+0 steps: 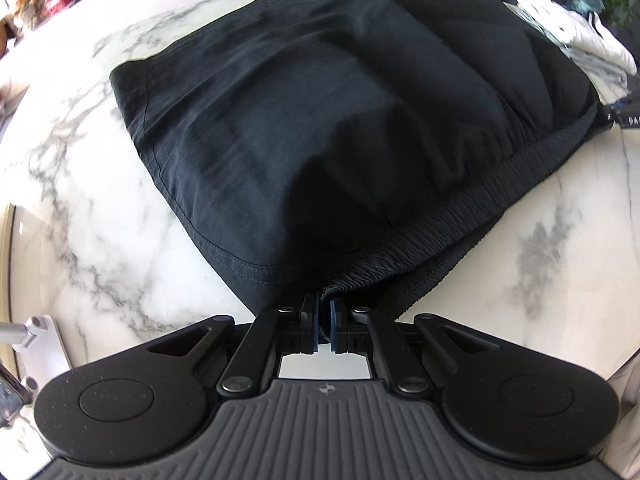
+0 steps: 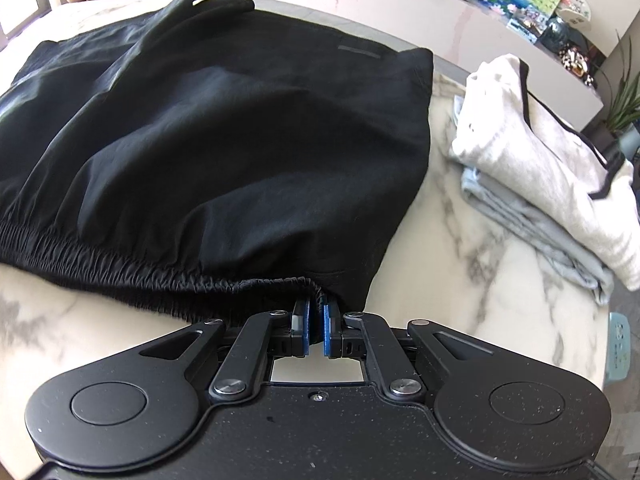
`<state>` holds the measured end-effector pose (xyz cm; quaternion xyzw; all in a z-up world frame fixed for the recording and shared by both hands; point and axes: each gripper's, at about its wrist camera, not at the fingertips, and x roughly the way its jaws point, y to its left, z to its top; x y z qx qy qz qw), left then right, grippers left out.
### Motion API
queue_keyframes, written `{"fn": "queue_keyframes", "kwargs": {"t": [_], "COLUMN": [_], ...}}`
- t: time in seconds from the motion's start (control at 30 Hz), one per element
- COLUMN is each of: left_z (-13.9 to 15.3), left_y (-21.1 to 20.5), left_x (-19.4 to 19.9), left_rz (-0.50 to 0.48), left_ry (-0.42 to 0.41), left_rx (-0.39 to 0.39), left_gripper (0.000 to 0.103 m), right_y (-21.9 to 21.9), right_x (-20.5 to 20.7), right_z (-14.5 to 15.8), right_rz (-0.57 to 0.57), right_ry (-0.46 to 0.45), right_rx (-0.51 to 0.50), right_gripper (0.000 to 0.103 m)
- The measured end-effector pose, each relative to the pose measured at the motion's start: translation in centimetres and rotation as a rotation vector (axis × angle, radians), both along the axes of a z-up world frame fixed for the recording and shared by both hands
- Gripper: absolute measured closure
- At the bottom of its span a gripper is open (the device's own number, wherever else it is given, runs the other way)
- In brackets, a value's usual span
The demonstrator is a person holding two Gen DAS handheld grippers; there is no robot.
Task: Fold clothes
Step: 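Lay the pants flat with both grippers holding the waistband edge, then open the right gripper and release the waistband while the left gripper releases too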
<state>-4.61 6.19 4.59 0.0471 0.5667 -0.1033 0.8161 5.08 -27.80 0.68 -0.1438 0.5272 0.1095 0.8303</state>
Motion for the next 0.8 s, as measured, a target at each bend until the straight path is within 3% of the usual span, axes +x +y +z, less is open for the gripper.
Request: {"fn": "queue_keyframes", "kwargs": {"t": [0.27,0.47,0.5,0.53,0.57,0.63,0.8], "left_z": [-0.4,-0.3,-0.3,-0.2,-0.2,-0.2,-0.3], "left_y": [-0.1,-1.5,-1.5,-1.5,-1.5,-1.4,-2.7], "left_x": [2.6,2.6,2.2,1.8,1.4,1.0,-0.4], "left_rz": [0.034,0.001,0.002,0.002,0.002,-0.005,-0.025], "left_ry": [0.000,-0.005,-0.004,-0.002,-0.001,0.007,0.021], "left_rx": [-0.004,0.034,0.027,0.020,0.014,0.003,-0.056], "left_gripper": [0.099,0.099,0.099,0.099,0.099,0.099,0.099], "right_y": [-0.1,-0.7,-0.7,-0.9,-1.2,-1.9,-2.3], "right_x": [3.2,3.6,3.4,3.0,2.5,1.1,-3.7], "right_z": [-0.1,0.1,0.2,0.5,0.8,1.6,3.6], "right_rz": [0.029,0.038,0.035,0.022,0.001,-0.029,-0.040], "right_ry": [-0.021,-0.018,-0.019,-0.028,-0.044,-0.074,-0.109], "right_rx": [0.044,0.044,0.042,0.043,0.045,0.058,0.075], "right_gripper": [0.099,0.098,0.094,0.087,0.073,0.062,0.062]}}
